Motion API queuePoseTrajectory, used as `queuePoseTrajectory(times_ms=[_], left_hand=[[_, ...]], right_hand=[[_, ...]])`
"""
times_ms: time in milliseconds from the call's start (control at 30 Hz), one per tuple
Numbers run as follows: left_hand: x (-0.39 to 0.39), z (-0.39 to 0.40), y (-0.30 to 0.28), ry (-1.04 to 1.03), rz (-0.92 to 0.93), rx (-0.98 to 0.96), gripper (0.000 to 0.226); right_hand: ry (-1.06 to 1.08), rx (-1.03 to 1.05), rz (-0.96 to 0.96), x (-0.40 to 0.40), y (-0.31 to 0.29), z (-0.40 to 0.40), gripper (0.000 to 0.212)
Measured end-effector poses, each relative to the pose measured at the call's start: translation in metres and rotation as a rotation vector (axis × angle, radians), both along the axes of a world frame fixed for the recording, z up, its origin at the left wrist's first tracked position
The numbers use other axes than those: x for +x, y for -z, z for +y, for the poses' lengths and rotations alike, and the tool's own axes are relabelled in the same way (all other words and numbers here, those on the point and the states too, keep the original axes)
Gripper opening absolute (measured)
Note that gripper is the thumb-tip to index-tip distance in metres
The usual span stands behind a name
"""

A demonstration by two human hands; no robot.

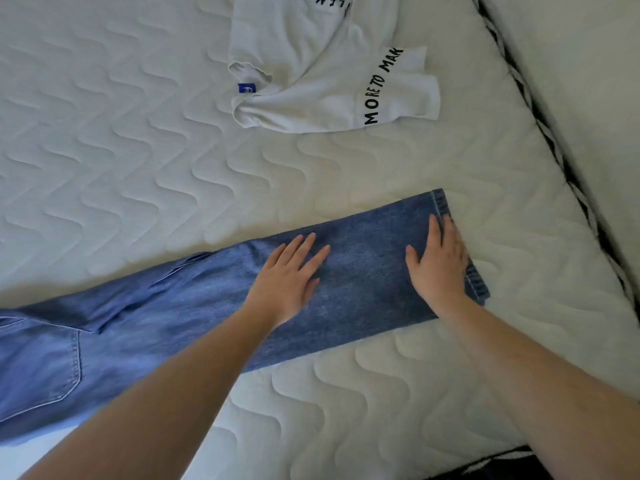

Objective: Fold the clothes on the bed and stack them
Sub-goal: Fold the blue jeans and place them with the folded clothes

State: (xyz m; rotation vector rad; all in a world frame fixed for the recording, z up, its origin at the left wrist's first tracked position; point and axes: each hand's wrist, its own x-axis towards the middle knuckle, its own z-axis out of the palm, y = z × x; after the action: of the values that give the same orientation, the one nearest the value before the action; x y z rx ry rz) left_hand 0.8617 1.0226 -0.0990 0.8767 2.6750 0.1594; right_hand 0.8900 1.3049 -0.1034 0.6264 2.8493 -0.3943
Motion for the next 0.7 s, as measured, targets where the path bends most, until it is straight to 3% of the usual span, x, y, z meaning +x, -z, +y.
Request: queuePoseTrajectory(times_ms=[167, 267, 433, 633, 700], left_hand=[[0.004, 0.051, 0.02, 0.102, -0.09, -0.068, 0.064], [0.008, 0.065, 0.032, 0.085, -0.138, -0.165, 0.066], [0.01, 0.075, 0.04, 0.08, -0.184, -0.248, 0.068], [0.008, 0.077, 0.04, 0.075, -0.229, -0.271, 0.068], [0.006, 0.078, 0.036, 0.088, -0.258, -0.28, 0.069]], right_hand=[[0.294, -0.139, -0.02, 0.003, 0.002, 0.043, 0.068], [0.262, -0.161, -0.034, -0.002, 0.002, 0.059, 0.053], [0.262, -0.491, -0.199, -0.016, -0.004, 0.088, 0.05], [0.127, -0.669, -0.202, -0.022, -0.027, 0.081, 0.009], [0.087, -0.712, -0.212, -0.026, -0.04, 0.07, 0.01]])
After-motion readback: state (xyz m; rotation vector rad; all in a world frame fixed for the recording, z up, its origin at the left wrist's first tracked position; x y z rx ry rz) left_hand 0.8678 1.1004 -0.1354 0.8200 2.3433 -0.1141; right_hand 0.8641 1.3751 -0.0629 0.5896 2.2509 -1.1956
